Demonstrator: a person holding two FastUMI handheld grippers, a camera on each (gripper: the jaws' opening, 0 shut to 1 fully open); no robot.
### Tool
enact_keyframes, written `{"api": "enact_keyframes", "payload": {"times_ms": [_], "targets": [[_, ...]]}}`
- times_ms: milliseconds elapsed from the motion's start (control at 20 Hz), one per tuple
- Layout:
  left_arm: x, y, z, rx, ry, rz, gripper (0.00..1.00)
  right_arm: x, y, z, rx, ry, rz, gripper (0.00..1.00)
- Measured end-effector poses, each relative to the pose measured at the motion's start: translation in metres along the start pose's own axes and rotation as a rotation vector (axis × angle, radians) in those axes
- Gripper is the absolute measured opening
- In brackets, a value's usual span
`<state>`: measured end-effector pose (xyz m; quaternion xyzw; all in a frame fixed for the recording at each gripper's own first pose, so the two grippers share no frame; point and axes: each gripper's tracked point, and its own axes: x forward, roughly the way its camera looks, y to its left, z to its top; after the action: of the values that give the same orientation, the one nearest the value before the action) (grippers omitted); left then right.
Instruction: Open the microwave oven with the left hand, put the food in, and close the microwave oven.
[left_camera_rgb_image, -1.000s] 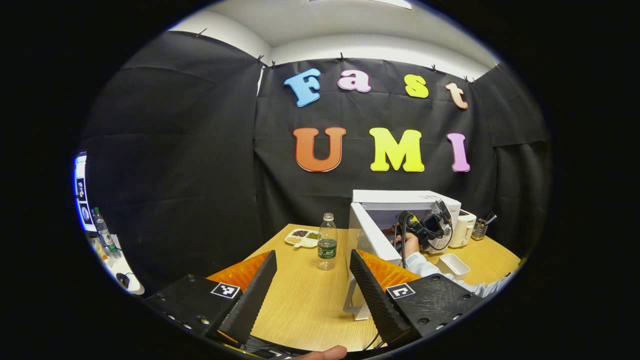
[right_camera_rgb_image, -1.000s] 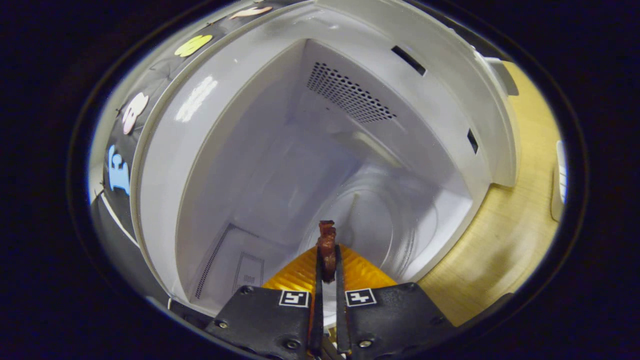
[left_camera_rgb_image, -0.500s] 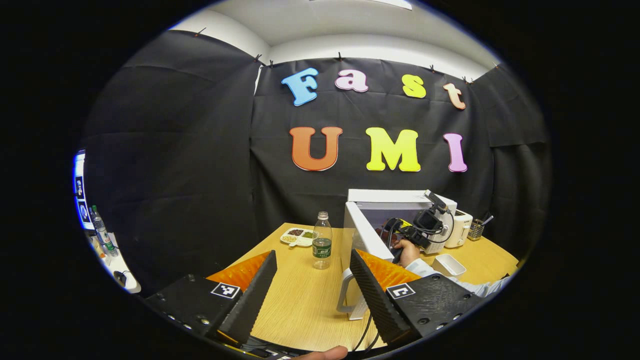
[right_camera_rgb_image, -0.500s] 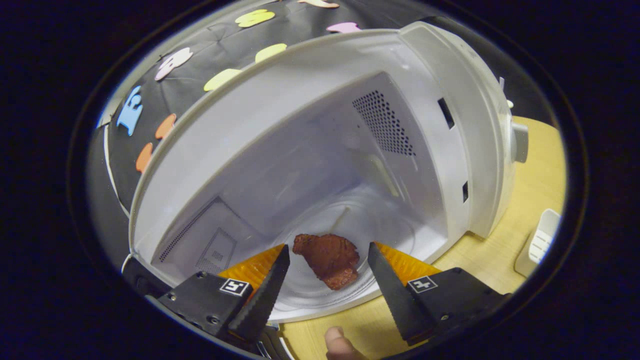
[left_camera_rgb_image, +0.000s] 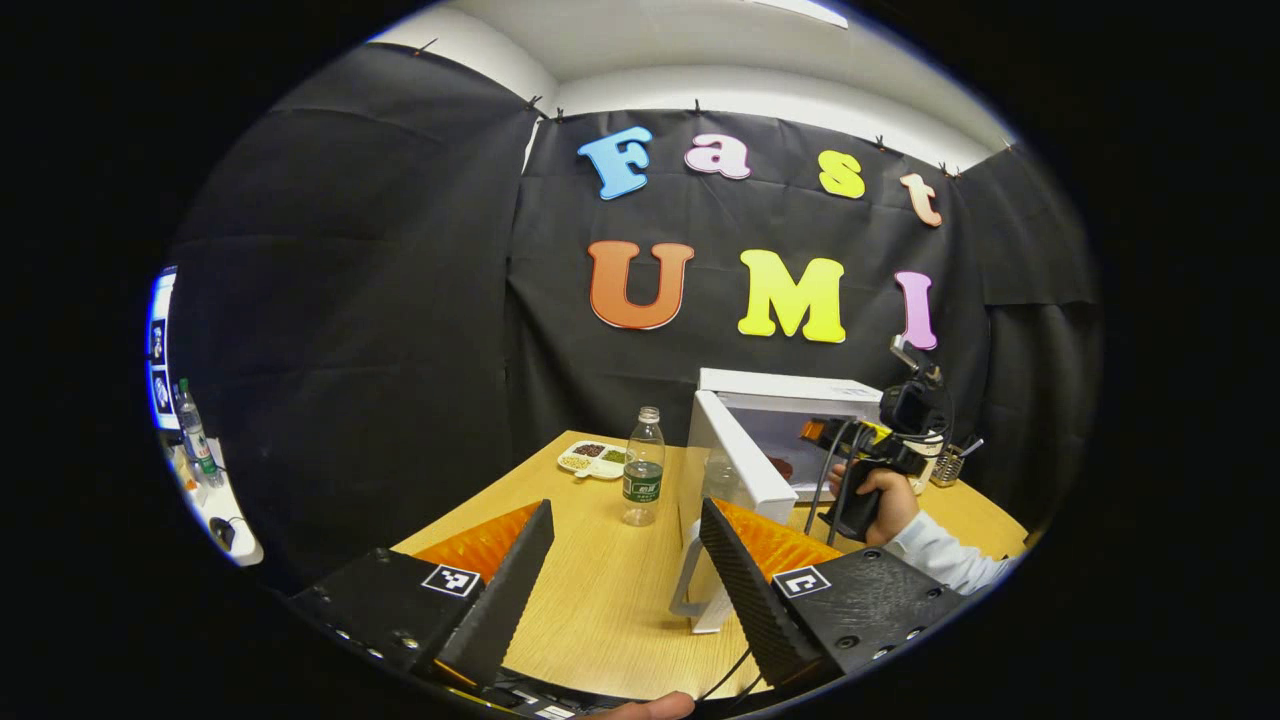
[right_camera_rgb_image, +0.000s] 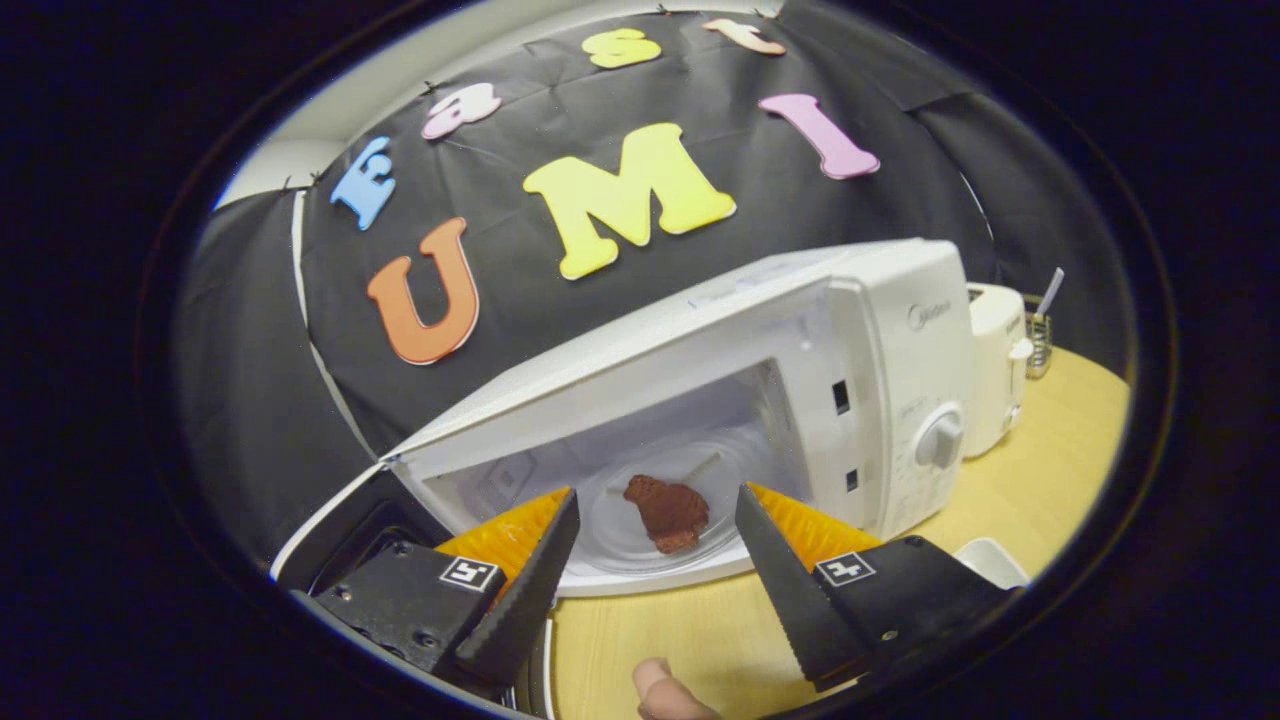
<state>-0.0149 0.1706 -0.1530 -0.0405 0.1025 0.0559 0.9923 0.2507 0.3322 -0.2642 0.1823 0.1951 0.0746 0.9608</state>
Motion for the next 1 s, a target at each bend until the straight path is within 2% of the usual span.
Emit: {"api": "enact_keyframes", "payload": {"times_ms": [50,100,150,200,250,450,600,650,700,750,800,900,1000], "targets": [[0.001,-0.001,-0.005,0.000,0.006,-0.008,0.90,-0.014,-0.002,0.010,-0.019,-0.018,0.007,1.00],[0.003,0.000,-0.010,0.006,0.016,-0.011,0.90,-0.029,-0.004,0.017,-0.045,-0.034,0.008,1.00],[0.006,0.003,-0.015,0.017,0.019,-0.007,0.91,-0.044,-0.008,0.026,-0.073,-0.047,0.011,0.88],[0.008,0.007,-0.020,0.028,0.024,0.000,0.91,-0.061,-0.009,0.036,-0.103,-0.062,0.019,0.89],[0.010,0.010,-0.025,0.035,0.028,0.004,0.91,-0.078,-0.011,0.046,-0.138,-0.075,0.019,1.00],[0.018,0.020,-0.025,0.062,-0.027,0.040,0.91,-0.153,-0.025,0.075,-0.230,-0.154,0.035,1.00],[0.030,0.016,-0.032,0.026,-0.029,0.014,0.48,-0.208,-0.044,0.098,-0.251,-0.265,-0.006,1.00],[0.034,0.009,-0.033,0.017,-0.033,-0.009,0.36,-0.222,-0.046,0.101,-0.261,-0.284,-0.006,0.99],[0.035,0.003,-0.031,0.013,-0.043,-0.021,0.07,-0.234,-0.047,0.100,-0.278,-0.290,0.003,0.99],[0.043,0.000,-0.034,0.018,-0.059,-0.023,0.04,-0.247,-0.051,0.099,-0.291,-0.287,0.001,1.00],[0.045,-0.003,-0.042,0.045,-0.026,-0.023,0.01,-0.258,-0.061,0.099,-0.298,-0.282,-0.011,0.99],[0.049,-0.007,-0.047,0.087,-0.033,-0.013,0.01,-0.282,-0.071,0.104,-0.296,-0.301,-0.015,0.99],[0.054,-0.013,-0.046,0.078,-0.037,-0.030,0.00,-0.303,-0.082,0.108,-0.310,-0.321,-0.020,0.99]]}}
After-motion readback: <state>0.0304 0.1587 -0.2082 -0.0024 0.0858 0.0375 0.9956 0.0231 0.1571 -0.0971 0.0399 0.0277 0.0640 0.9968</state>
